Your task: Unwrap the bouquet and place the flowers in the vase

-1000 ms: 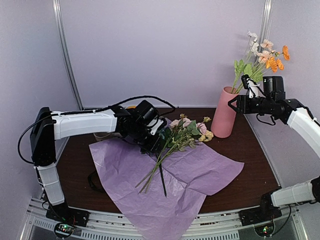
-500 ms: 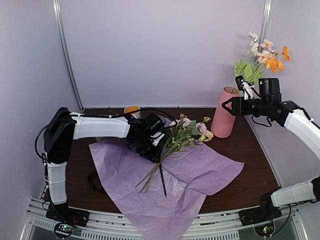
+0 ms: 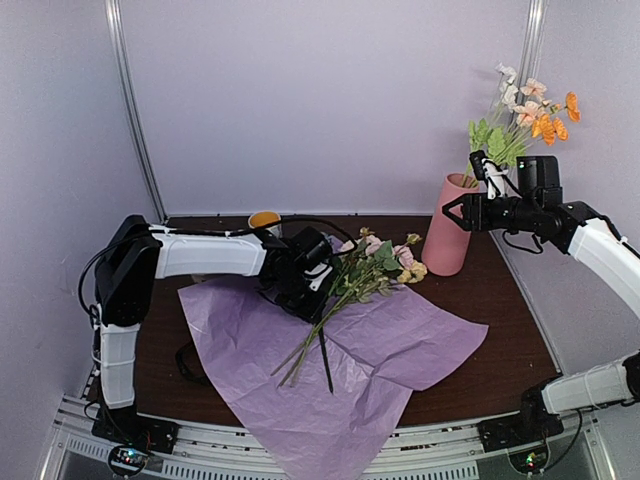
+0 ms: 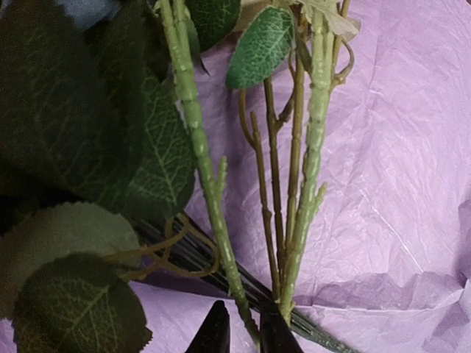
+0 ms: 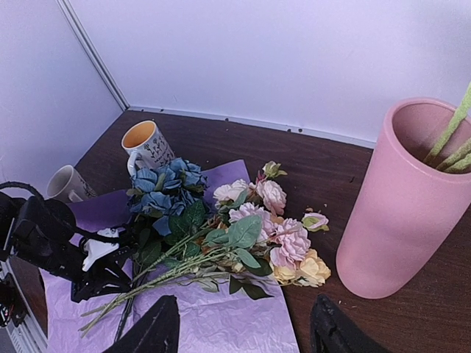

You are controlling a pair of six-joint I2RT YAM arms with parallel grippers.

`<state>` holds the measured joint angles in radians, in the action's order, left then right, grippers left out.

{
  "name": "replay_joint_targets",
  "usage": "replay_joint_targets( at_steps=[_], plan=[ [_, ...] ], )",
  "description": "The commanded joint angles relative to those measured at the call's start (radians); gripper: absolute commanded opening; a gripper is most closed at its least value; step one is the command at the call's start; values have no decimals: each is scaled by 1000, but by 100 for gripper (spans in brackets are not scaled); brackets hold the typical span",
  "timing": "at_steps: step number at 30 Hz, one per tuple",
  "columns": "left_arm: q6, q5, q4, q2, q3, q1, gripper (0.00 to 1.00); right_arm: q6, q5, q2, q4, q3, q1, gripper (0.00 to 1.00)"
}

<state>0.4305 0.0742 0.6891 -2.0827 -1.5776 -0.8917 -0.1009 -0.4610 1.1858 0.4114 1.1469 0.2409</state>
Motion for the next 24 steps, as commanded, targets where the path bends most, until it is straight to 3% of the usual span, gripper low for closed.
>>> replay_joint_targets(
  at_steps=[1,3,5,12,18,24],
  plan=[
    [4,-1,-11,-38,-42,2,13,-2,-21,0,-25,-7,7,60],
    [-1,-5,-2,-41,-52,2,10,0,-22,0,-23,-7,8,60],
    [-7,-5,12,-34,-60,2,0,0,-24,-2,-23,-6,8,60],
    [-9,-71,75,152,-43,2,0,26,-71,9,10,42,26,59],
    [4,-182,78,351,-28,5,0,54,-191,79,83,201,101,61],
    [36,-168,-182,454,57,8,0,-126,-363,215,3,277,188,72]
  ],
)
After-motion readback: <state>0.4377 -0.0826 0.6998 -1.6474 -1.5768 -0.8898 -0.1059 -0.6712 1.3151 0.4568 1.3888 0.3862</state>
